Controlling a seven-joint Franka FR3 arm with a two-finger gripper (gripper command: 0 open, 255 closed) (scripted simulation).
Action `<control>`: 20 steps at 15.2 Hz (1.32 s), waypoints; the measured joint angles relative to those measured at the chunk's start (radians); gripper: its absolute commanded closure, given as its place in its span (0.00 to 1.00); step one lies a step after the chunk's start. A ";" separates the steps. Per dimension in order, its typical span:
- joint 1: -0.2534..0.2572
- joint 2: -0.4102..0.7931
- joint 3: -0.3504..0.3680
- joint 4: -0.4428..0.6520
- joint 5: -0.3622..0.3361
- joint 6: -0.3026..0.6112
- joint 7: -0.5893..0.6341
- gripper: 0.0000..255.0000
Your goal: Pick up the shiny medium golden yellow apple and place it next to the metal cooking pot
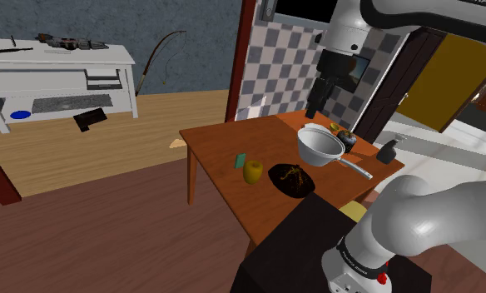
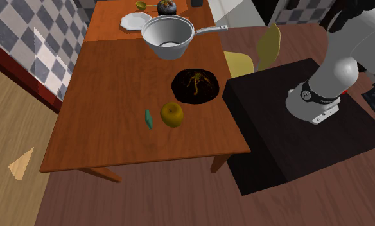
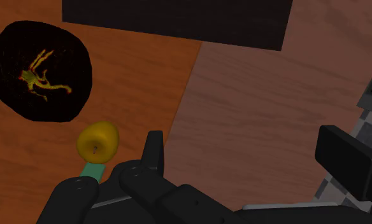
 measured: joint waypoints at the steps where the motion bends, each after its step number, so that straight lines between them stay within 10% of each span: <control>1: 0.000 0.000 0.000 0.000 0.000 0.000 0.000 0.00; 20: -0.036 0.508 -0.169 -0.026 -0.017 0.463 -0.228 0.00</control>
